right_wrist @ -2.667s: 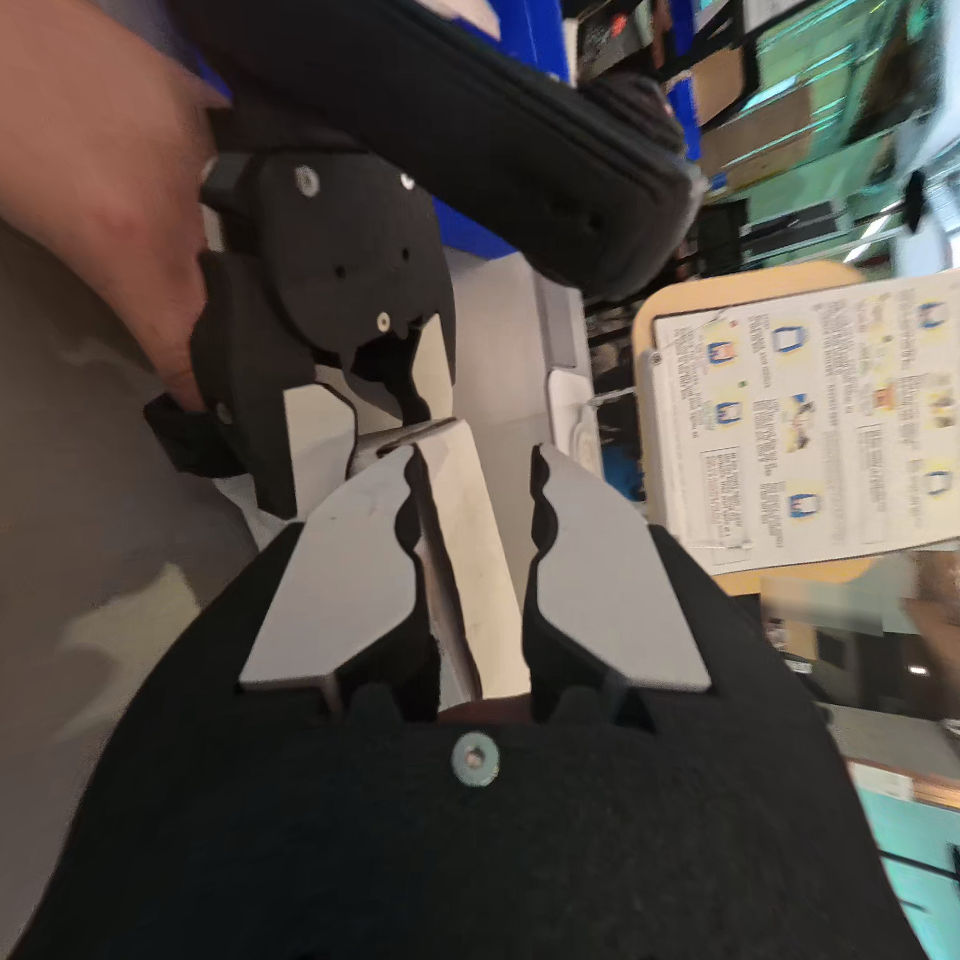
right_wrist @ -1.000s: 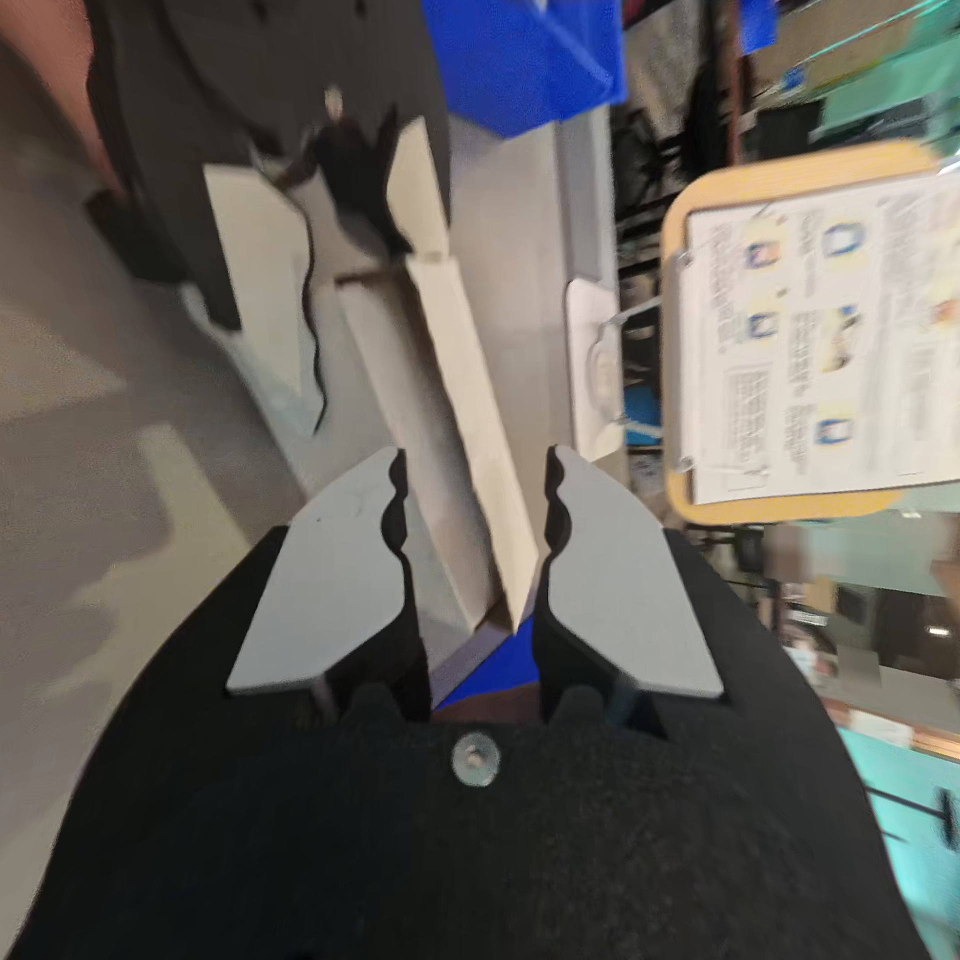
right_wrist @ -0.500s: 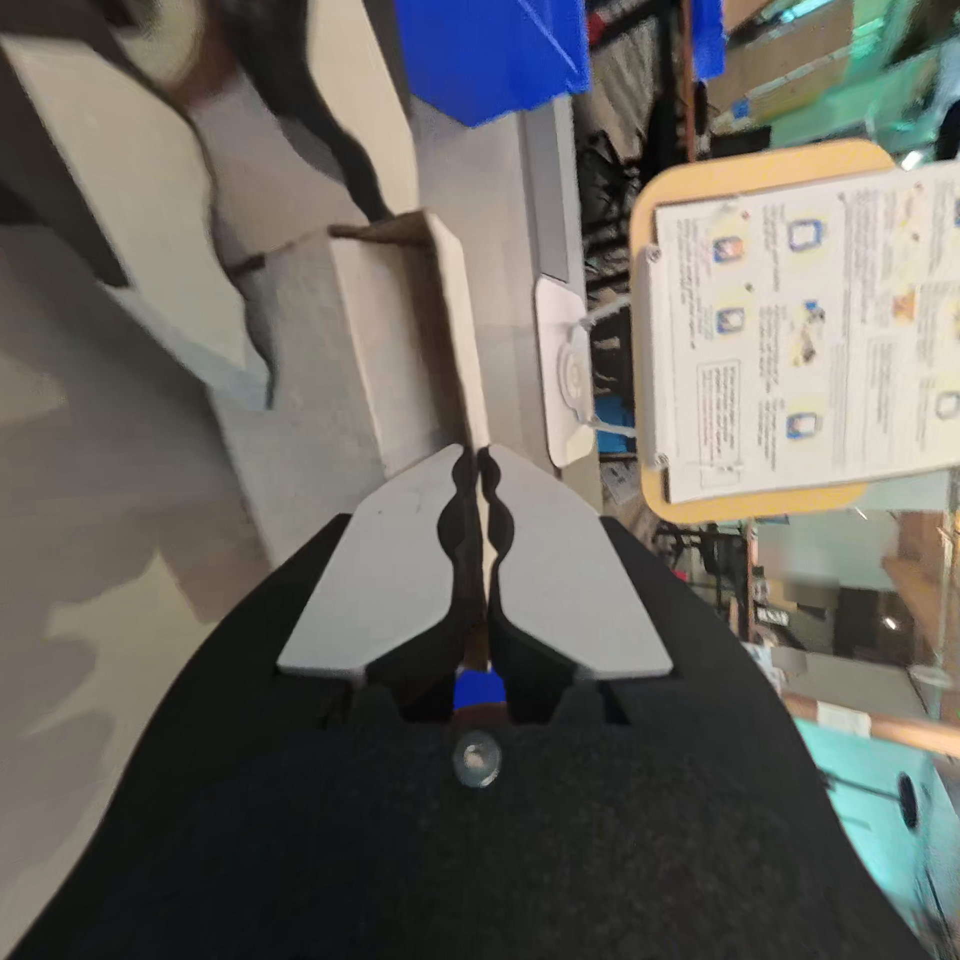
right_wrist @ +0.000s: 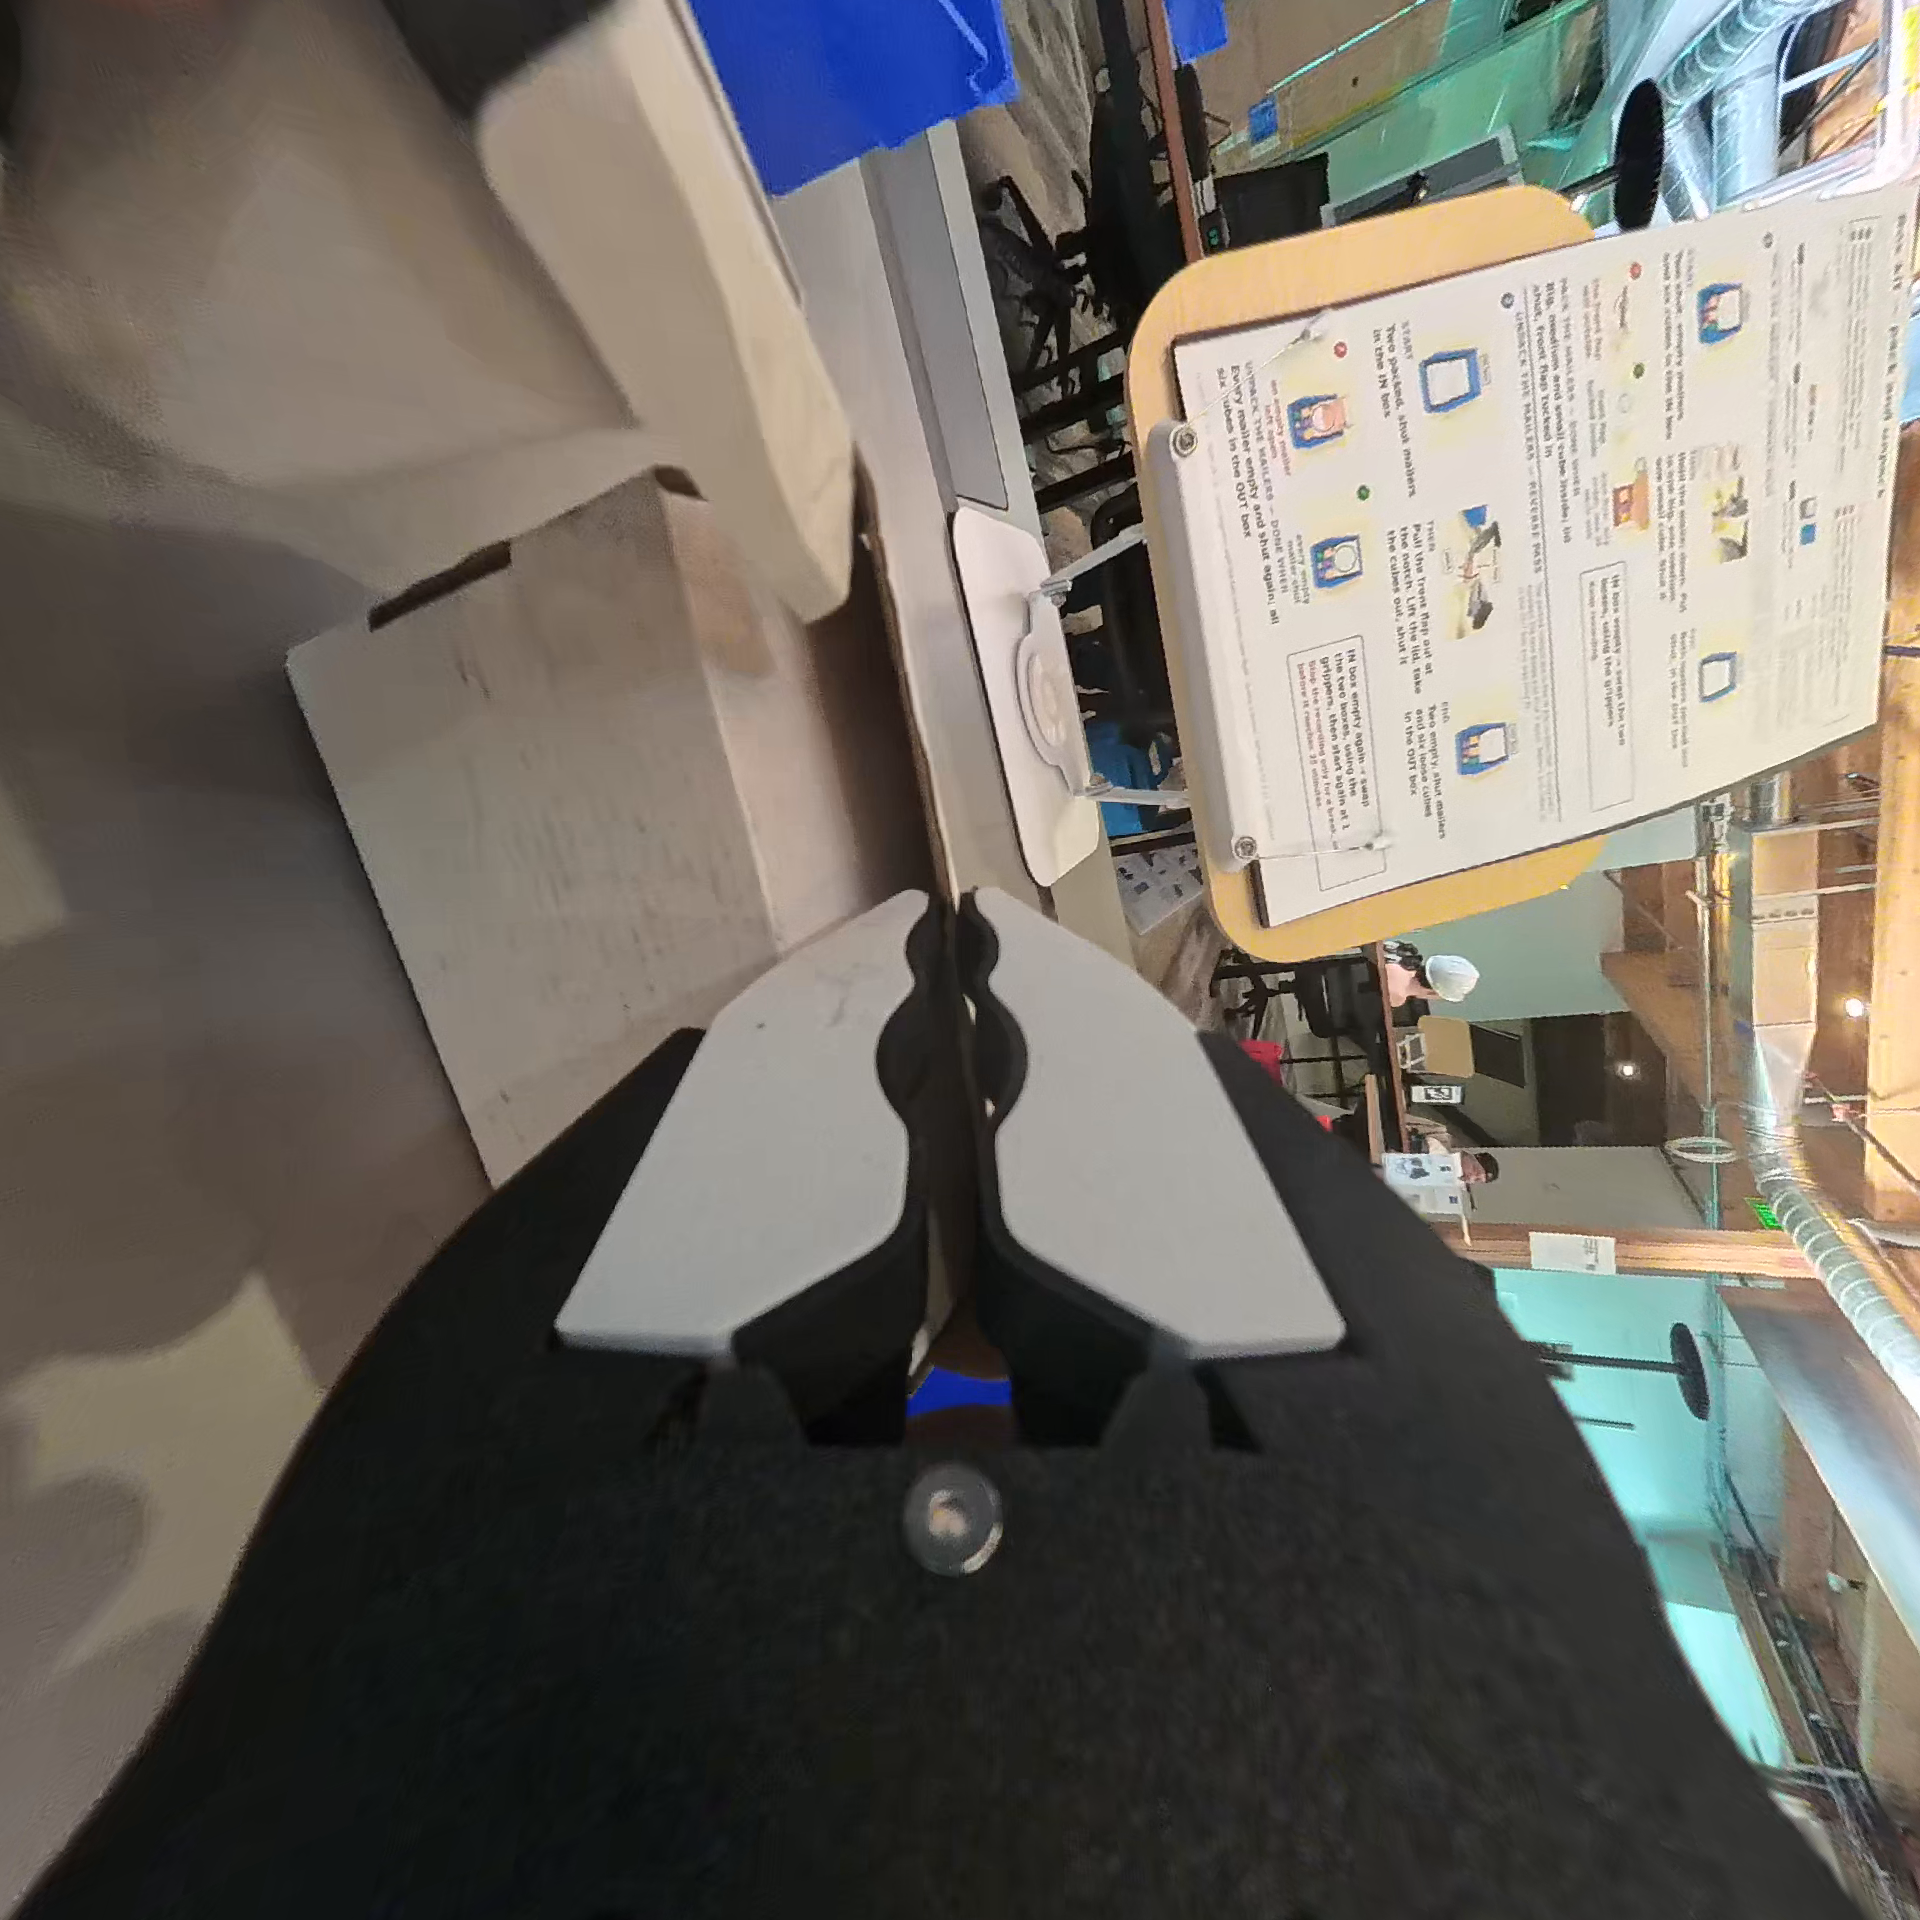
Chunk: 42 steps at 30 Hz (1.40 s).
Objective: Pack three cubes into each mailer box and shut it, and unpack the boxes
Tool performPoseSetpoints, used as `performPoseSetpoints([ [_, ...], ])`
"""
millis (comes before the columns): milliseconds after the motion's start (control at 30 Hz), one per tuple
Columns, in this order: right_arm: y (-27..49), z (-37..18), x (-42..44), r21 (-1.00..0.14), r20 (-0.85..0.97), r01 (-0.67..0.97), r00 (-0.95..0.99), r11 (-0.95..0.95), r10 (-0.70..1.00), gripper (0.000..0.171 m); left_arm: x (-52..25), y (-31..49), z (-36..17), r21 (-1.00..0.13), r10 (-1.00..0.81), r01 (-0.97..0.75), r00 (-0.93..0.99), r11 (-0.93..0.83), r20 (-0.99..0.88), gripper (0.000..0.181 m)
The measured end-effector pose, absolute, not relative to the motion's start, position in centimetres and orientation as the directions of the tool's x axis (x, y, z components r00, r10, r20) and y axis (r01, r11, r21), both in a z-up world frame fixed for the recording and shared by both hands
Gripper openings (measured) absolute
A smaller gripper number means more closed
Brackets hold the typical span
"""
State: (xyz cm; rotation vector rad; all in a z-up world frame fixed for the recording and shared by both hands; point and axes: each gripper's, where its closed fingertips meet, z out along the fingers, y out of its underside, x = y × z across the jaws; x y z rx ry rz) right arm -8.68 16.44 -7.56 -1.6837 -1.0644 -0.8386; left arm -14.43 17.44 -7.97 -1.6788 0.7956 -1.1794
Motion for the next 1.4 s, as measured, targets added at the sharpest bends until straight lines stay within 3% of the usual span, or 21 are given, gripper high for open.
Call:
performPoseSetpoints([
  [200,16.5,-7.5,-9.3,-0.374,0.873,0.910,0.411,-0.181,0.261,0.003,-14.3,17.7,-9.9,-0.892,-0.848,-0.069,0.349,-0.447,0.398,0.040],
  [400,15.9,-6.9,-9.5,-0.461,0.817,0.864,0.502,-0.203,0.282,0.003,-14.4,16.8,-9.8,-0.928,-0.881,-0.094,0.360,-0.362,0.307,0.040],
  [733,14.4,-6.0,-9.1,-0.492,0.788,0.837,0.545,-0.240,0.285,0.003,-14.2,15.4,-11.0,-0.954,-0.910,-0.207,0.396,-0.218,0.122,0.036],
  [1000,12.9,-5.9,-9.3,-0.465,0.641,0.831,0.554,-0.305,0.531,0.002,-13.9,15.6,-14.1,-0.897,-0.908,-0.324,0.387,-0.300,0.164,0.030],
  [1400,11.2,-6.7,-9.9,-0.504,0.434,0.792,0.577,-0.345,0.692,0.002,-13.7,15.3,-12.7,-0.936,-0.942,-0.313,0.332,-0.159,0.048,0.029],
])
